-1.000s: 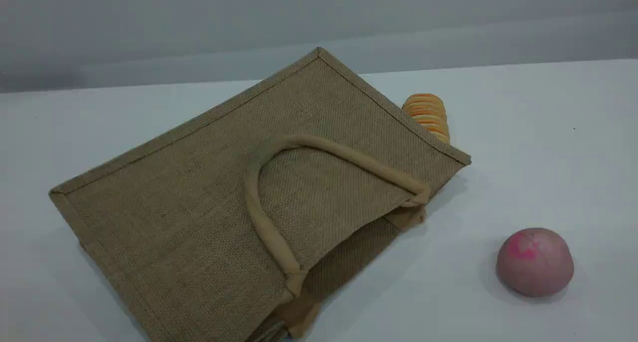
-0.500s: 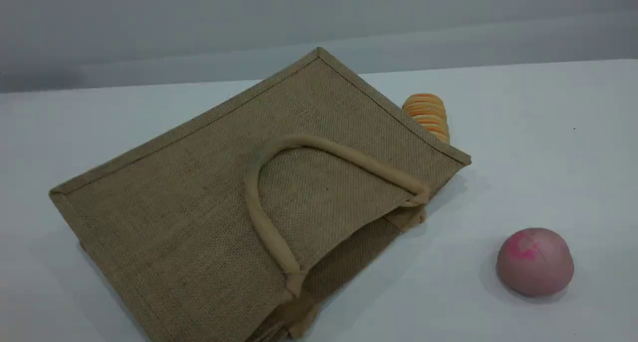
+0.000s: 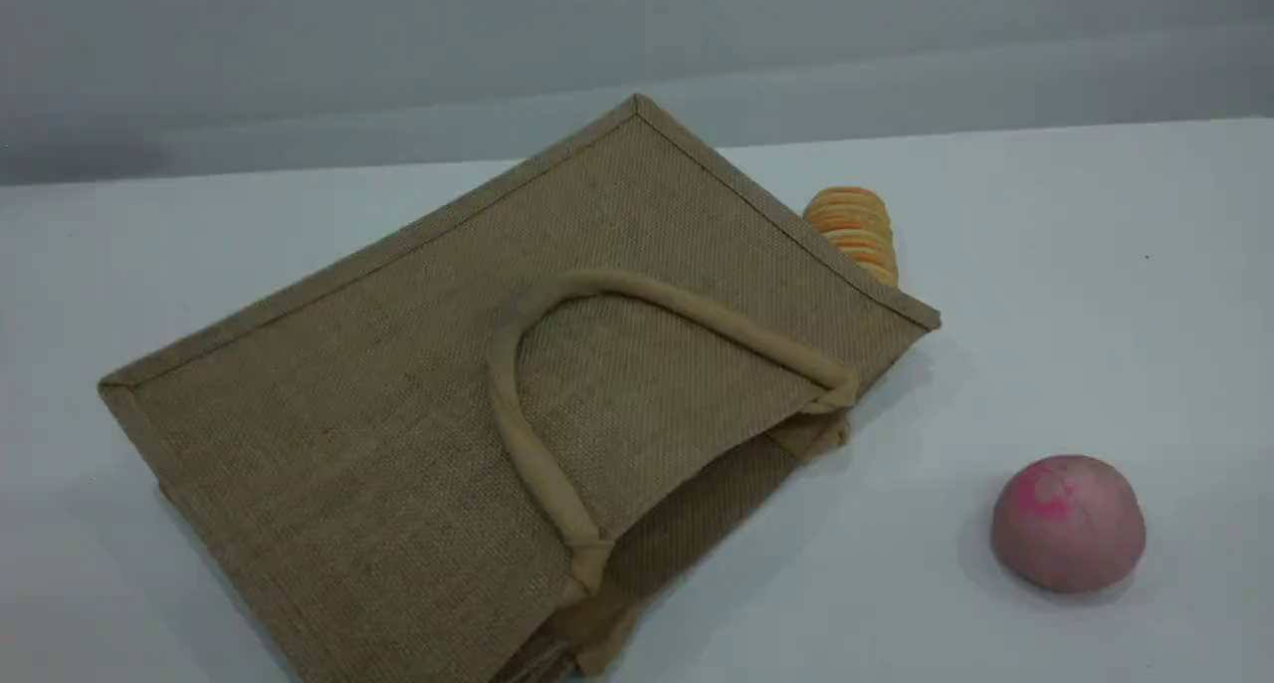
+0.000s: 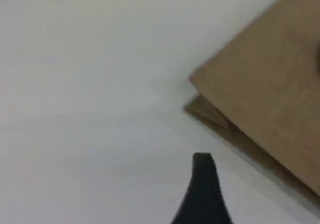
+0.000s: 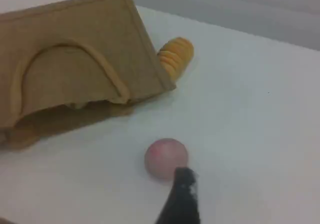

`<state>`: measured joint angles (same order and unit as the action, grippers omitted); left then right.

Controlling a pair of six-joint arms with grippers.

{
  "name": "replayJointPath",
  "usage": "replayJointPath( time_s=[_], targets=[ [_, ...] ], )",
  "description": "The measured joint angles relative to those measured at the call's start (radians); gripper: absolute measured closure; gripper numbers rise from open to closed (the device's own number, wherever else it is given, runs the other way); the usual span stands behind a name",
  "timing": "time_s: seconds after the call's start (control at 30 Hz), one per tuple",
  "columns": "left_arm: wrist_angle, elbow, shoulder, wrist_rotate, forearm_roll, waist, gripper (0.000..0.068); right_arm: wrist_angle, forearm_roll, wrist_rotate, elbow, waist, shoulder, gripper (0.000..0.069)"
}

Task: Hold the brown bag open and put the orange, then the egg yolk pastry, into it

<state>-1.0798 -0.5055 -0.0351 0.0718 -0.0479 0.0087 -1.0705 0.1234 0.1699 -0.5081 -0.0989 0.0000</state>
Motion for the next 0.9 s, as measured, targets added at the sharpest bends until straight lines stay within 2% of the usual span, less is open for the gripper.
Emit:
replayJointPath(
  time_s=[0.77, 0.9],
  targets=[
    [0.000, 0.000, 0.035, 0.001, -0.001, 0.000, 0.0179, 0.002, -0.018, -0.022, 0.000, 0.000, 0.000, 0.0120],
    [0.000, 0.000, 0.035, 0.001, -0.001, 0.000, 0.0179, 0.002, -0.018, -0.023, 0.000, 0.044, 0.000, 0.0120]
  ],
)
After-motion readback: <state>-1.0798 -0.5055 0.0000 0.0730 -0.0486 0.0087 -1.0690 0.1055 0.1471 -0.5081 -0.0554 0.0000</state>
